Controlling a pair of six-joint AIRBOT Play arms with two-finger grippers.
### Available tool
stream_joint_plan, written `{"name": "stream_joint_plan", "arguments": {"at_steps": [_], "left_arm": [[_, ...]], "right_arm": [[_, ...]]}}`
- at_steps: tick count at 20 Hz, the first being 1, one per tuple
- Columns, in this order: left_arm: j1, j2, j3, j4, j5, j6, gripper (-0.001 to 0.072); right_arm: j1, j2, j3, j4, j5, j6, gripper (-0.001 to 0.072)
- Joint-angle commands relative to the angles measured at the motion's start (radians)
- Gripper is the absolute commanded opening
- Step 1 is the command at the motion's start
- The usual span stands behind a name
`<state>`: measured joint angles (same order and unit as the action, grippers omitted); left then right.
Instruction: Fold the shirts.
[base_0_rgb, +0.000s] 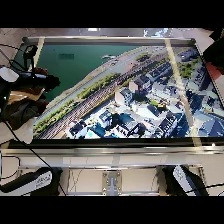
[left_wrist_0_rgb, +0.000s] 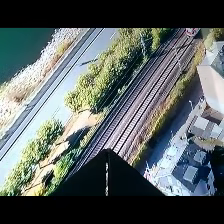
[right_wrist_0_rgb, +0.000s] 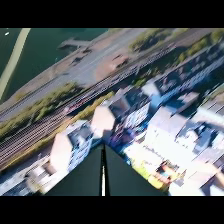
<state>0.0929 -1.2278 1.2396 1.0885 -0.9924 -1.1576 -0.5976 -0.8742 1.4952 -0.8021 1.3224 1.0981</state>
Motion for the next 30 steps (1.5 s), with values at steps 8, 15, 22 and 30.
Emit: {"name": "stream_joint_plan", "arguments": {"at_steps": [8,15,22,30], "left_arm": [[0.098,0.002,0.000,0.116,0.430,-0.146,0.0475],[0.584,-0.071,0.000,0.115,0.182,-0.648,0.0496],[0.703,-0.262,0.000,-0.199,0.134,-0.669,0.0494],[0.698,-0.328,0.000,-0.266,0.346,-0.698,0.0493]], "right_arm": [[0.000,0.002,0.001,0.065,-0.582,-0.140,0.0011],[0.000,0.002,0.055,0.147,-0.314,0.178,0.0012],[0.000,0.002,0.059,0.360,-0.319,0.237,0.0011],[0.000,0.001,0.130,0.392,-0.357,0.237,0.0011]]}}
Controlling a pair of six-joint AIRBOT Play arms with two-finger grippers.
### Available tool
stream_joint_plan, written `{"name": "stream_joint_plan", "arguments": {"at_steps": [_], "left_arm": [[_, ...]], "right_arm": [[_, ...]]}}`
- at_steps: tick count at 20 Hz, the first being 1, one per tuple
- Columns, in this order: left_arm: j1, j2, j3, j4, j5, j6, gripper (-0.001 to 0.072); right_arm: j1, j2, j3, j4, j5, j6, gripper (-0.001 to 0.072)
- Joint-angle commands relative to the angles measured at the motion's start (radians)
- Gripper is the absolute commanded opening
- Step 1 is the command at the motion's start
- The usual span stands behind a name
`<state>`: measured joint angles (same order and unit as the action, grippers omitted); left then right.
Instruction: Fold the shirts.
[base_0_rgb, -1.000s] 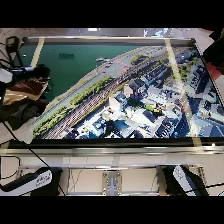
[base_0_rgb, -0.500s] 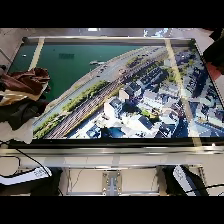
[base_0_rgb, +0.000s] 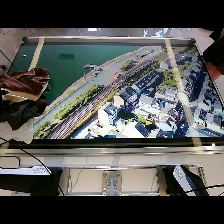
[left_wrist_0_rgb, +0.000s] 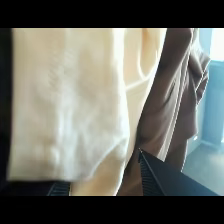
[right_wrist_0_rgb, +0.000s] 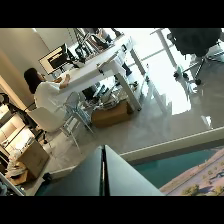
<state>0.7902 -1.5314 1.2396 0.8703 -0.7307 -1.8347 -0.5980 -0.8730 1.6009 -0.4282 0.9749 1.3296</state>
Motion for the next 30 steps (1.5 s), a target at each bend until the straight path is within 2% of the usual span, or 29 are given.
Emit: {"name": "stream_joint_plan", "arguments": {"at_steps": [1,2,3,4,7,8,12,14,16,19,23,27,30], "left_arm": [[-0.003,-0.038,0.000,-0.073,0.095,-0.021,0.0491],[-0.005,-0.050,0.000,-0.090,0.099,-0.020,0.0480],[-0.009,-0.061,0.000,-0.098,0.099,-0.020,0.0293],[-0.010,-0.070,0.000,-0.097,0.098,-0.018,0.0024],[-0.009,-0.046,0.000,-0.126,0.089,-0.016,0.0013],[-0.009,-0.019,0.000,-0.150,0.086,0.009,0.0013],[-0.010,0.196,0.000,-0.352,0.064,0.248,0.0012],[-0.025,0.350,0.000,-0.505,-0.017,0.391,0.0013],[-0.068,0.503,0.000,-0.595,-0.116,0.504,0.0013],[-0.214,0.685,0.000,-0.591,-0.216,0.515,0.0014],[-0.548,0.791,-0.001,-0.564,-0.254,0.516,0.0014],[-0.886,0.734,-0.003,-0.526,-0.142,0.519,0.0014],[-1.081,0.609,-0.003,-0.449,-0.068,0.520,0.0014]], "right_arm": [[0.000,0.000,0.034,0.018,-0.011,0.005,0.0012],[0.000,0.000,0.043,0.017,-0.016,0.005,0.0012],[0.000,0.000,0.048,0.020,-0.029,0.005,0.0012],[0.000,0.000,0.048,0.026,-0.037,0.005,0.0012],[0.000,0.000,0.048,0.033,-0.027,0.005,0.0012],[0.000,0.000,0.048,0.033,-0.023,0.005,0.0011],[0.000,0.001,0.048,0.034,-0.014,0.005,0.0011],[0.000,0.001,0.048,0.039,0.014,0.005,0.0012],[0.000,0.001,0.048,0.039,0.075,0.005,0.0011],[0.000,0.001,0.048,0.038,0.179,0.004,0.0011],[0.000,0.000,0.048,0.013,0.243,-0.006,0.0011],[0.000,0.000,0.048,-0.034,0.249,-0.006,0.0011],[0.000,0.000,0.048,-0.106,0.282,-0.007,0.0011]]}}
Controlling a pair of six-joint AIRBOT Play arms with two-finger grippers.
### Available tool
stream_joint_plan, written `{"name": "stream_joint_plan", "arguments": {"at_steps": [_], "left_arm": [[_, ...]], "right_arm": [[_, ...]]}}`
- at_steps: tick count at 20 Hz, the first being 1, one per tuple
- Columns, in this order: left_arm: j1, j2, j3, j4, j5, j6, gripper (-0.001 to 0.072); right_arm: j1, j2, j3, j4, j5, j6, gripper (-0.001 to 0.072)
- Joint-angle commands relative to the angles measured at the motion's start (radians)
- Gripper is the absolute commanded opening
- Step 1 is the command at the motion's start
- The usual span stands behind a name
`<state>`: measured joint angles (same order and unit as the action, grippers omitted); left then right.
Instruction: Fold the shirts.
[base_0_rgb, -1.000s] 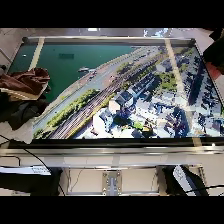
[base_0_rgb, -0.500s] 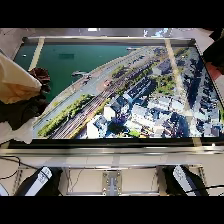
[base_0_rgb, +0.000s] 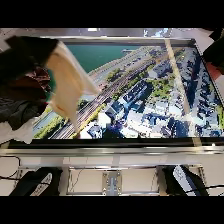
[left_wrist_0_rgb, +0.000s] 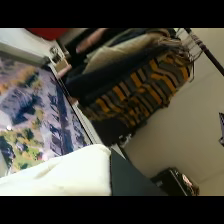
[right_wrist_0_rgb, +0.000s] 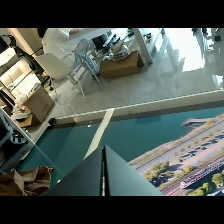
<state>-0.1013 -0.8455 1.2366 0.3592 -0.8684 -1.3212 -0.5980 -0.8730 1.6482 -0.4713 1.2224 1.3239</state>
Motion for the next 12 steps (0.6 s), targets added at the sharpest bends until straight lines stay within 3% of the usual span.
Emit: {"name": "stream_joint_plan", "arguments": {"at_steps": [1,2,3,4,6,8,9,10,12], "left_arm": [[-0.231,-0.132,0.000,0.071,0.072,0.006,0.0019],[-0.247,-0.181,0.000,0.071,0.087,0.006,0.0113],[-0.245,-0.221,0.000,0.072,0.122,0.010,0.0390],[-0.218,-0.252,0.000,0.075,0.167,0.052,0.0555],[-0.109,-0.280,0.000,0.081,0.194,0.110,0.0558],[0.018,-0.290,0.000,0.204,0.162,0.106,0.0552],[0.071,-0.299,-0.001,0.310,0.102,0.074,0.0547],[0.122,-0.315,-0.006,0.415,0.001,-0.018,0.0477],[0.179,-0.346,-0.063,0.517,-0.161,-0.148,0.0449]], "right_arm": [[0.000,0.000,0.001,-0.104,0.053,-0.009,0.0011],[0.000,0.000,0.000,-0.156,0.072,-0.023,0.0011],[0.000,-0.001,0.000,-0.222,0.095,-0.040,0.0012],[0.000,-0.001,0.000,-0.322,0.129,-0.055,0.0014],[0.000,-0.004,-0.005,-0.512,0.241,-0.060,0.0067],[0.000,-0.007,-0.075,-0.532,0.318,-0.058,0.0108],[0.000,-0.007,-0.141,-0.503,0.322,-0.058,0.0109],[0.001,-0.008,-0.221,-0.473,0.316,-0.058,0.0109],[0.001,-0.009,-0.403,-0.407,0.275,-0.059,0.0138]]}}
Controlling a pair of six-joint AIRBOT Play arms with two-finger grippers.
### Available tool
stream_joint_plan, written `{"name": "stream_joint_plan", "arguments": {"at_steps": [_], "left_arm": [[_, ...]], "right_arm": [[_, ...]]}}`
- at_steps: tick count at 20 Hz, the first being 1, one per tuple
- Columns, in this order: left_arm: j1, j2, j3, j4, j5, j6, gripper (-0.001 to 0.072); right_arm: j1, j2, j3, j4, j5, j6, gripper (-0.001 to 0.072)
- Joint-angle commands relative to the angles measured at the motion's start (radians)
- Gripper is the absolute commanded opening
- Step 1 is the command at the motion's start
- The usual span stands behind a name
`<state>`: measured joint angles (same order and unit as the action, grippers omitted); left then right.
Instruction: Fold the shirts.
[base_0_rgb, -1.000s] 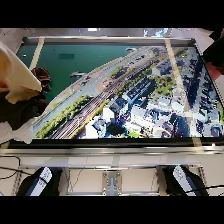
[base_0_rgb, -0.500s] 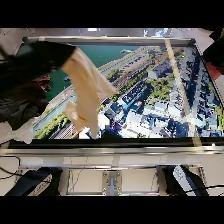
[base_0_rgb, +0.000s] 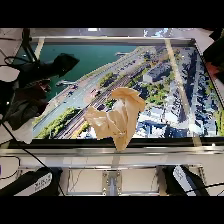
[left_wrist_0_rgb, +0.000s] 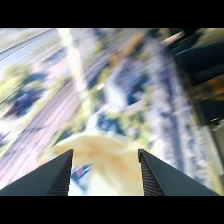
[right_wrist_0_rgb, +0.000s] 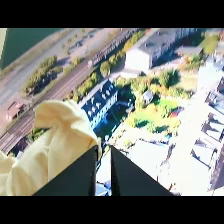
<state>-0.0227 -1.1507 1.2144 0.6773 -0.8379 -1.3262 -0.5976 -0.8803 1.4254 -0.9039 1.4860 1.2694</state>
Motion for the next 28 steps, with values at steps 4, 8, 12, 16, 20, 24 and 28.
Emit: {"name": "stream_joint_plan", "arguments": {"at_steps": [4,8,12,16,20,24,28], "left_arm": [[0.032,-0.047,-0.266,0.158,-0.171,-0.069,0.0449],[-0.133,-0.068,-0.334,0.152,0.051,0.103,0.0449],[-0.222,-0.101,-0.333,0.132,0.125,0.100,0.0449],[-0.261,-0.111,-0.333,0.129,0.097,0.100,0.0450],[-0.262,-0.111,-0.333,0.130,0.093,0.100,0.0451],[-0.262,-0.112,-0.333,0.130,0.093,0.100,0.0450],[-0.262,-0.113,-0.333,0.129,0.093,0.100,0.0450]], "right_arm": [[0.166,-0.002,-0.547,0.108,-0.119,-0.069,0.0269],[0.425,-0.064,-0.691,0.069,-0.530,-0.093,0.0268],[0.571,-0.332,-0.596,0.063,-0.607,-0.099,0.0303],[0.637,-0.596,-0.382,0.006,-0.602,-0.105,0.0491],[0.641,-0.678,-0.222,-0.123,-0.594,-0.103,0.0490],[0.641,-0.678,-0.150,-0.262,-0.562,-0.104,0.0489],[0.642,-0.678,-0.151,-0.271,-0.503,-0.166,0.0489]]}}
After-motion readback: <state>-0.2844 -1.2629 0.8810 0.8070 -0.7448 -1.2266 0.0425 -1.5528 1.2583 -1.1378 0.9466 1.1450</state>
